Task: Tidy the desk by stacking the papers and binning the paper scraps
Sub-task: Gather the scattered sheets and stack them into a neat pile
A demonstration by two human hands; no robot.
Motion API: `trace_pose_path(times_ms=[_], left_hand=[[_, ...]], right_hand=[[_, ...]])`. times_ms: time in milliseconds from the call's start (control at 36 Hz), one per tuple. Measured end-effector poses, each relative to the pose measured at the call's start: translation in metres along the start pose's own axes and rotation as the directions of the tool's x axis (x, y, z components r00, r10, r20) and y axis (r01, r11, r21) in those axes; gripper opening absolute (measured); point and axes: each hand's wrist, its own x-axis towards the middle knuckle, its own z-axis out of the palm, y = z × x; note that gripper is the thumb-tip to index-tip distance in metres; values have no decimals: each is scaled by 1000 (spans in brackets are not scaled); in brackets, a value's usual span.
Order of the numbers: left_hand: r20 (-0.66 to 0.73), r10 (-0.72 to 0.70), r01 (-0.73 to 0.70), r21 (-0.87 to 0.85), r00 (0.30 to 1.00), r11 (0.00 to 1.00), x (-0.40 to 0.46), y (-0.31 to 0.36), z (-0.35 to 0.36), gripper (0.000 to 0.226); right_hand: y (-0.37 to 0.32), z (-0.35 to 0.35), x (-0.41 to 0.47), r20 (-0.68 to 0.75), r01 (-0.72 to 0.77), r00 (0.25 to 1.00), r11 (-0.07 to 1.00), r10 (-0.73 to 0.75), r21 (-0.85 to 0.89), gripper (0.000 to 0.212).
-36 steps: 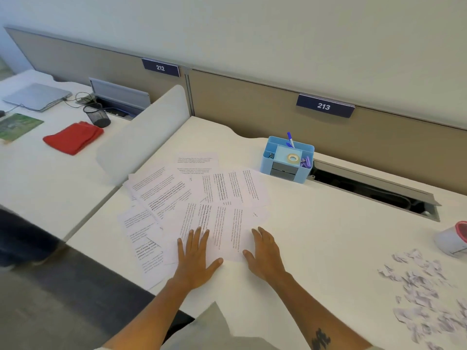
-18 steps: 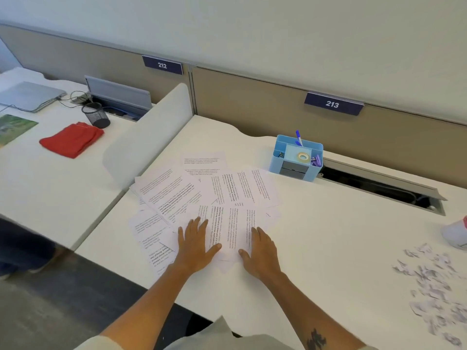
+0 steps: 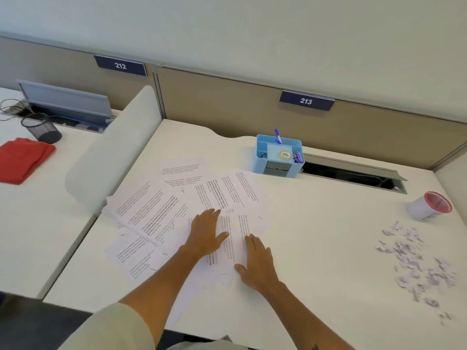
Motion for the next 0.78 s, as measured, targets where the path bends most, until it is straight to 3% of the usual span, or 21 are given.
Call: trace_pose_path(times_ms=[167,778], left_hand=[[84,8,-7,-17,996,1000,23,8,-3,93],[145,-82,57,169,986,984,63,19,-7,98]], right_hand=[[-7,1,0,10,-43,999,999,43,8,95],[-13,4,1,-18,-127,992,989,128,79,100]])
